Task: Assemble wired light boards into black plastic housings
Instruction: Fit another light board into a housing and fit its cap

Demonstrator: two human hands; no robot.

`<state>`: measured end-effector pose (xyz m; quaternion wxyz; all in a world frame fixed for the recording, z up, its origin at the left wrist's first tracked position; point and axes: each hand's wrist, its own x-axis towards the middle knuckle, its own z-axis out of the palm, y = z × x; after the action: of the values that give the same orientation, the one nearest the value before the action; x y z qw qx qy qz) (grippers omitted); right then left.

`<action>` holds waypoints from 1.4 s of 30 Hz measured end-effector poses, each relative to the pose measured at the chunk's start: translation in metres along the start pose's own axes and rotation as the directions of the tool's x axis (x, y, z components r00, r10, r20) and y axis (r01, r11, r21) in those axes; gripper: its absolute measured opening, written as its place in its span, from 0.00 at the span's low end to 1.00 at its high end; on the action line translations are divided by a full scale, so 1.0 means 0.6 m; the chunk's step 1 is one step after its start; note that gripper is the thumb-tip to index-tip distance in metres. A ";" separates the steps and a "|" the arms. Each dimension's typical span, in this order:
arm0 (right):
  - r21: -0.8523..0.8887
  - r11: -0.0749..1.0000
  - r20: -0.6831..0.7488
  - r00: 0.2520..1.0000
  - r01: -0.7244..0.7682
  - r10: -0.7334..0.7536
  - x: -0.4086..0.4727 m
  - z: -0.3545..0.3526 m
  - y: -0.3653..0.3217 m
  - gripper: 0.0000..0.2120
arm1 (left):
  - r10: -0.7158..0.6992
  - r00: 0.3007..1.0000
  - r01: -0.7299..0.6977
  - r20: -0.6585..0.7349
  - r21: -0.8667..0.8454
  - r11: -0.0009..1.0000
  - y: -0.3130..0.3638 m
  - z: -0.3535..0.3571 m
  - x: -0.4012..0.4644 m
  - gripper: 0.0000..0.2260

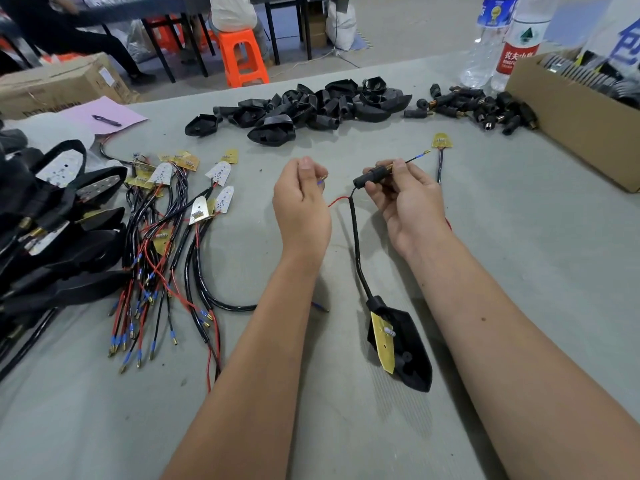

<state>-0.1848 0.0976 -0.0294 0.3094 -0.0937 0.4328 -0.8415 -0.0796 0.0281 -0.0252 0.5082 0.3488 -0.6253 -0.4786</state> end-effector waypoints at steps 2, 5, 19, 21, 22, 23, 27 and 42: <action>0.016 1.000 0.040 0.999 -0.017 0.016 -0.003 0.002 0.002 0.15 | 0.076 0.997 -0.073 -0.023 0.100 0.992 0.000 -0.003 -0.001 0.11; 0.054 0.998 0.082 0.996 -0.036 0.031 -0.009 0.004 0.006 0.15 | 0.155 0.988 -0.157 0.028 0.199 0.967 -0.003 -0.002 -0.006 0.08; 0.013 1.000 0.080 0.997 -0.016 0.014 -0.013 0.008 0.010 0.14 | 0.204 0.969 -0.236 0.142 0.271 0.933 0.001 -0.004 -0.009 0.04; 0.002 1.000 0.082 0.997 -0.015 0.015 -0.013 0.008 0.010 0.15 | 0.220 0.962 -0.259 0.163 0.276 0.926 0.001 -0.007 -0.007 0.04; -0.001 1.000 0.082 0.997 -0.015 0.015 -0.012 0.008 0.010 0.15 | 0.235 0.955 -0.280 0.182 0.284 0.917 0.001 -0.009 -0.006 0.03; 0.000 1.000 0.082 0.996 -0.016 0.016 -0.012 0.008 0.010 0.15 | 0.250 0.947 -0.302 0.202 0.297 0.906 0.000 -0.011 -0.005 0.03; -0.019 1.000 0.108 0.994 -0.004 0.006 -0.012 0.008 0.012 0.15 | 0.262 0.943 -0.321 0.206 0.345 0.882 -0.001 -0.014 -0.004 0.03; -0.054 0.999 0.108 0.994 -0.006 0.011 -0.011 0.004 0.012 0.15 | 0.282 0.922 -0.381 0.266 0.489 0.784 0.005 -0.016 -0.008 0.05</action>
<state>-0.1755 0.0969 -0.0327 0.3334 -0.1458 0.4383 -0.8219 -0.0691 0.0312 -0.0238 0.4096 0.3156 -0.8276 -0.2185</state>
